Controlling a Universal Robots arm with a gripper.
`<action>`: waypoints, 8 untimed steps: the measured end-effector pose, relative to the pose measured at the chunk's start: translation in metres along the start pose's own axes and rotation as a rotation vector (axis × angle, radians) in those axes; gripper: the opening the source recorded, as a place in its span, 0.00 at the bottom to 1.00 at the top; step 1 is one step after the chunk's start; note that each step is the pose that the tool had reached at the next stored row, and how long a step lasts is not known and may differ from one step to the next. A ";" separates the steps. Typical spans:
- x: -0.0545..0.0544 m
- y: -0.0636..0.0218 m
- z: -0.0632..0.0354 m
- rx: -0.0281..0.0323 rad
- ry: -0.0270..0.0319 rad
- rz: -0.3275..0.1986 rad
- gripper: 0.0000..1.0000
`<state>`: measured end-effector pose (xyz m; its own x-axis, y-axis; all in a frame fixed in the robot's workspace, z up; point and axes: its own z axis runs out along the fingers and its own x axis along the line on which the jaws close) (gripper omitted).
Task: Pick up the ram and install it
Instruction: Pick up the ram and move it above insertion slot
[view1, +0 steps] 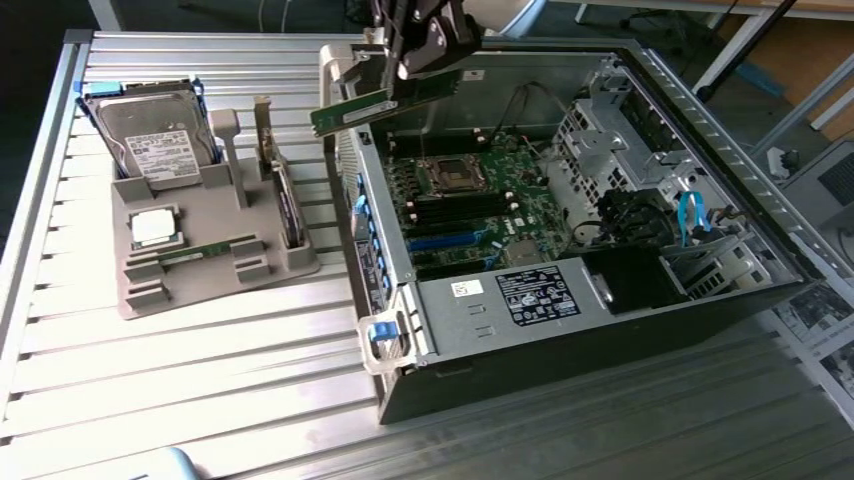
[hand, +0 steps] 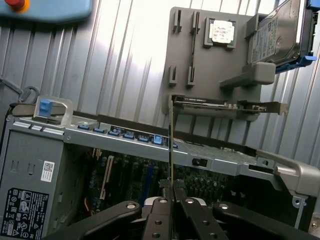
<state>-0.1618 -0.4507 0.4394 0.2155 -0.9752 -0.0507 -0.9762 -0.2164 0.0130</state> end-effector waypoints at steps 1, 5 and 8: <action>0.000 -0.0012 0.0000 0.0000 0.0001 0.000 0.12; 0.002 -0.0073 -0.0002 0.0000 0.0002 0.000 0.12; 0.003 -0.0123 -0.0003 0.0000 0.0001 0.000 0.12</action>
<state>-0.1492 -0.4507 0.4393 0.2155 -0.9752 -0.0505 -0.9762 -0.2164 0.0130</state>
